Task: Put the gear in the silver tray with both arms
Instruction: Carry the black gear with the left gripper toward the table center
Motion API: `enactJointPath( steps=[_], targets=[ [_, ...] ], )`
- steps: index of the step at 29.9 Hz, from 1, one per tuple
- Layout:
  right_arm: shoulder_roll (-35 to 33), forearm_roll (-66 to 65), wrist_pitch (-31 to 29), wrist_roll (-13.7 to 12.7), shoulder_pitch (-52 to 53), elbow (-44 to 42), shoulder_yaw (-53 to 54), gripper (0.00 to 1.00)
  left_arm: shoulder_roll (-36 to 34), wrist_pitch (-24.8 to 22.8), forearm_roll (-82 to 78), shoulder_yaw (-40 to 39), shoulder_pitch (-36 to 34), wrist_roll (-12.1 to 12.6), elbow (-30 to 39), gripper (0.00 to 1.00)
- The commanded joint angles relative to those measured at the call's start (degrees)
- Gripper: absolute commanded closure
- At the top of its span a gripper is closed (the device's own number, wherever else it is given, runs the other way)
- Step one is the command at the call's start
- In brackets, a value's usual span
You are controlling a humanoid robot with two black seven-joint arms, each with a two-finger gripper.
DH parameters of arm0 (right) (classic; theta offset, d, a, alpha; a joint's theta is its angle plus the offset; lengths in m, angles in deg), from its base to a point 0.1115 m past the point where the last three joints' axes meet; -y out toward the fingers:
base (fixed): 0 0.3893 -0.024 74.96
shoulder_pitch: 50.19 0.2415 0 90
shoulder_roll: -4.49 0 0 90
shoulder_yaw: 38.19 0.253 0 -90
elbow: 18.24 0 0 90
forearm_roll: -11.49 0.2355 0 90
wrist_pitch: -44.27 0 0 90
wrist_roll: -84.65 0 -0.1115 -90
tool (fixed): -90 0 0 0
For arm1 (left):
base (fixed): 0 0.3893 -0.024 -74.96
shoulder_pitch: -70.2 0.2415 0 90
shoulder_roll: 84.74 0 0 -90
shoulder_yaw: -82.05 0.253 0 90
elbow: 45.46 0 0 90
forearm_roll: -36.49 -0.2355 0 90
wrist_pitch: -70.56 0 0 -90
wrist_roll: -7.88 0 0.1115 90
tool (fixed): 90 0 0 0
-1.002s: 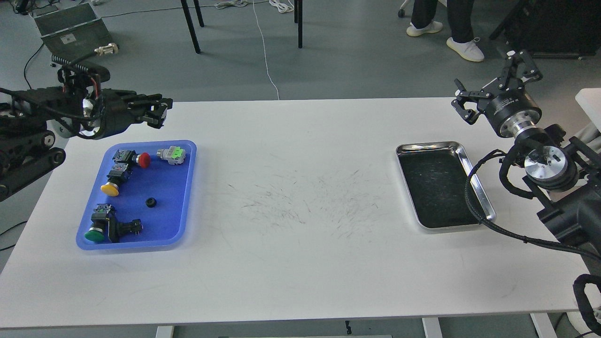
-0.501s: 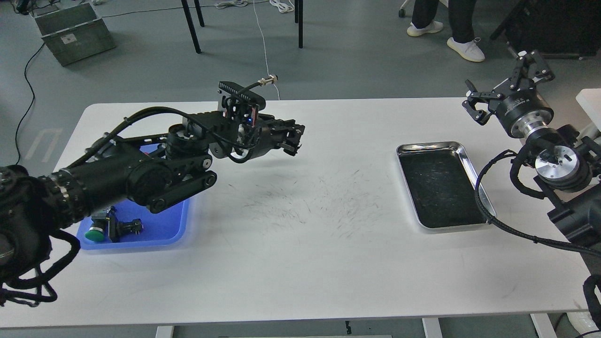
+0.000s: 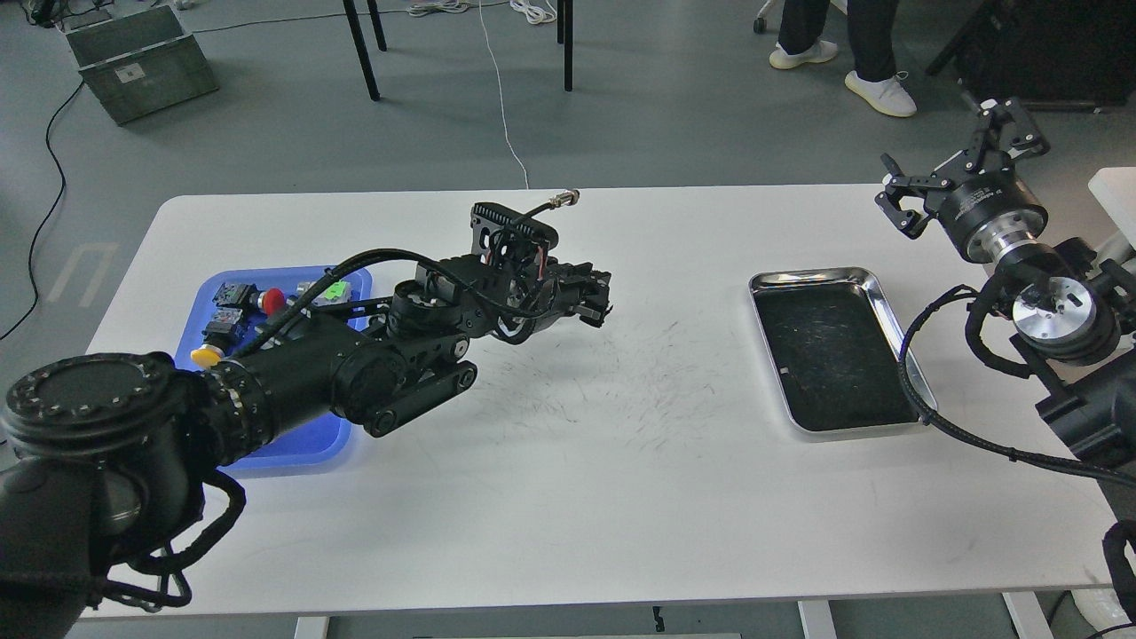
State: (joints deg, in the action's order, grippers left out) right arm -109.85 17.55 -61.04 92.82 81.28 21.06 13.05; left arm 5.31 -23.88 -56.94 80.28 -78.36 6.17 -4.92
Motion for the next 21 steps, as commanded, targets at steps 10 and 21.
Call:
enactJointPath(
  steps=[10,21],
  targets=[
    [-0.01,0.01,0.02,0.09,-0.07,-0.01,0.09,0.01,-0.05,0.14,-0.18,0.09,5.65,4.26,10.61,0.89],
    [-0.01,0.01,0.02,0.35,-0.42,0.16,0.00,0.01,-0.05,1.72,-0.10,0.09,8.20,4.26,10.53,0.70]
  ],
)
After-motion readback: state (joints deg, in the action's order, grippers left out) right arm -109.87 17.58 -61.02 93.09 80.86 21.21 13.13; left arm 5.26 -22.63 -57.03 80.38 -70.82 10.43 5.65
